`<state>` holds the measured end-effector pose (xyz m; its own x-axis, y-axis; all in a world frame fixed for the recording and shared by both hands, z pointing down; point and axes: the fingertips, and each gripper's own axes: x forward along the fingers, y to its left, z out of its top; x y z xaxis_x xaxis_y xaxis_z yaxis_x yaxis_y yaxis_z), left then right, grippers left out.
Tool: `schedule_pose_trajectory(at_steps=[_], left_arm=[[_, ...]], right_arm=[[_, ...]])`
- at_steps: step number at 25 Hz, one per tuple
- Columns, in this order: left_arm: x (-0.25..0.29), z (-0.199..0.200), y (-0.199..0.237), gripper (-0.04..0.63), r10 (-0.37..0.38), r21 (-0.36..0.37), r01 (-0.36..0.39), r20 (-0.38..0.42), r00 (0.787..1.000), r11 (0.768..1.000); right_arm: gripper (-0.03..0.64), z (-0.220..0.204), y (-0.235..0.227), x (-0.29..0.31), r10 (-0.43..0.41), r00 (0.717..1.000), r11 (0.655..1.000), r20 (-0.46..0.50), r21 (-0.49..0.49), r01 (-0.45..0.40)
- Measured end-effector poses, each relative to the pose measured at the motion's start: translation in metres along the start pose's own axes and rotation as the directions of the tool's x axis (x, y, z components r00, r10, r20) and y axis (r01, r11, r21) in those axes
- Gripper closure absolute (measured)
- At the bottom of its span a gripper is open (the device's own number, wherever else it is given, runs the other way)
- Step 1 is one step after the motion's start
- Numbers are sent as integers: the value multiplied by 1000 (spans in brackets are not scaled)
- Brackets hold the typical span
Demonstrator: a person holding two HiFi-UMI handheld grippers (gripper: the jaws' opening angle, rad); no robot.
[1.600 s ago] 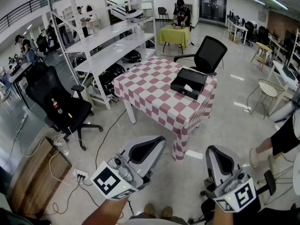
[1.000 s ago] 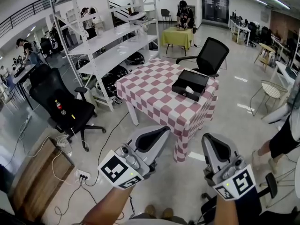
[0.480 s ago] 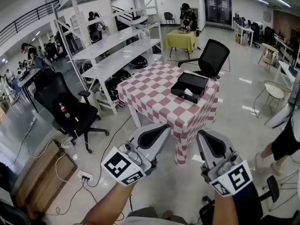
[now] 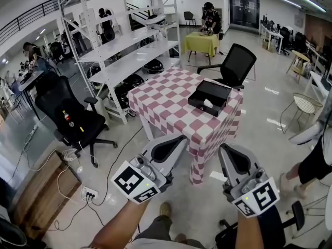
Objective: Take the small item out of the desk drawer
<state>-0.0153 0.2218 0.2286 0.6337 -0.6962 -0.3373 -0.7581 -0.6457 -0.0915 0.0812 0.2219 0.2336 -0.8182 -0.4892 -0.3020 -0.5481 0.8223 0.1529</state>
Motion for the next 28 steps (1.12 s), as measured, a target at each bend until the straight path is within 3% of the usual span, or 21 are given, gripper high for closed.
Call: schedule_pose_trajectory(at_steps=[11,20,28], left_arm=[[32,-38,93,581,-23,-35,23,12,1000,999],[57,-55,193,581,-77,-59,78,17,997,995],[78,-73,255,581,-130,-74,131,20,991,989]], right_arm=[[606,-45,-54,72,-44,998,999,-53,-21,43],[606,-71,-99,156,-112,990,993,-80,-36,110],[606,-92,-125,208,-155,982,987,-105,-58,150]])
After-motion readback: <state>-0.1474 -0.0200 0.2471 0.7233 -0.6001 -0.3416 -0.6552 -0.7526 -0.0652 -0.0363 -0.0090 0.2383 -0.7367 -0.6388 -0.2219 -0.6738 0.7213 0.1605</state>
